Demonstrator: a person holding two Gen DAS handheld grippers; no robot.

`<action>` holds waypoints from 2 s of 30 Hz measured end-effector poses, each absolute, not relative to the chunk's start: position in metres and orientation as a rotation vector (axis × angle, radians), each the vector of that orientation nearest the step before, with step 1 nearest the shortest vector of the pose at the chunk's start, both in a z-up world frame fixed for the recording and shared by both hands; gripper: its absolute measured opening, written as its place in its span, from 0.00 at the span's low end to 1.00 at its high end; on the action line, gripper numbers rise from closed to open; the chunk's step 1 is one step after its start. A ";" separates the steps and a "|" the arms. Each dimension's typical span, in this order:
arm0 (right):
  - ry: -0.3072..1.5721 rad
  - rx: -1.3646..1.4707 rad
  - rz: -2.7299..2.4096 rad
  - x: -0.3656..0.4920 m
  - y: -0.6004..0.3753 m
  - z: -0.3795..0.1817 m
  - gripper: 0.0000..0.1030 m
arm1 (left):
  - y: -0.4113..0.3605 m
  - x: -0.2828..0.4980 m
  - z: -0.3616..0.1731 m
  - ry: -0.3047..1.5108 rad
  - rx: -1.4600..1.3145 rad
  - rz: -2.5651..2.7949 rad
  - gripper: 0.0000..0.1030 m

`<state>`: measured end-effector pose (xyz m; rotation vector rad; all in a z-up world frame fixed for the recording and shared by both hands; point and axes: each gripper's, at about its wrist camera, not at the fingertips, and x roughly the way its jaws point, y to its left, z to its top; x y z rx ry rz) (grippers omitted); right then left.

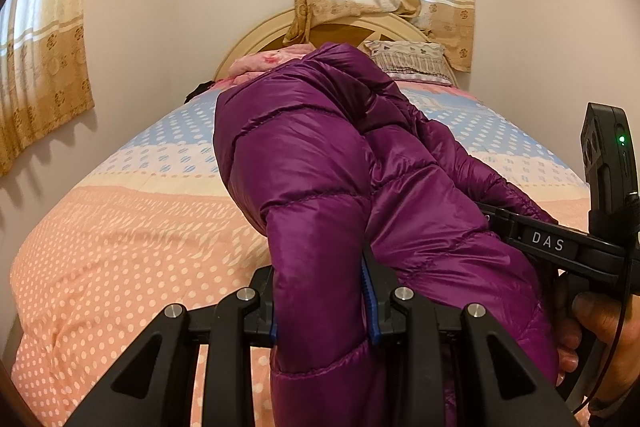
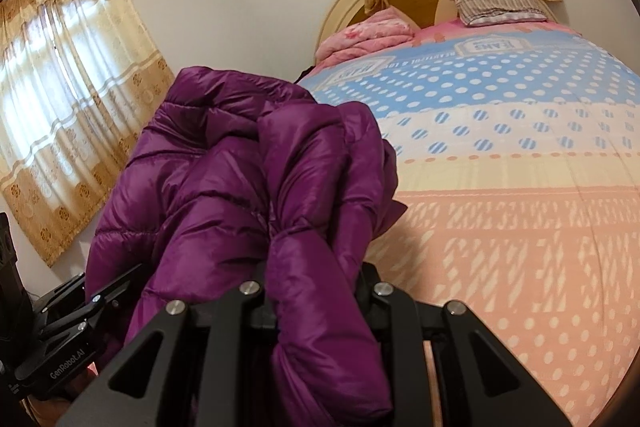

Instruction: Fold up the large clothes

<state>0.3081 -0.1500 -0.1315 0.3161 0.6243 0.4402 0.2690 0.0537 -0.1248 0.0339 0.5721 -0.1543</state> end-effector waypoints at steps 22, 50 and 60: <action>0.758 0.262 0.459 0.327 -0.099 -0.175 0.24 | 0.099 0.288 -0.181 0.689 -0.001 -0.107 0.32; 0.803 0.270 0.418 0.330 -0.101 -0.190 0.43 | 0.120 0.284 -0.199 0.710 -0.026 -0.007 0.85; 0.804 0.267 0.379 0.331 -0.104 -0.196 0.55 | 0.123 0.286 -0.202 0.708 -0.043 0.003 0.90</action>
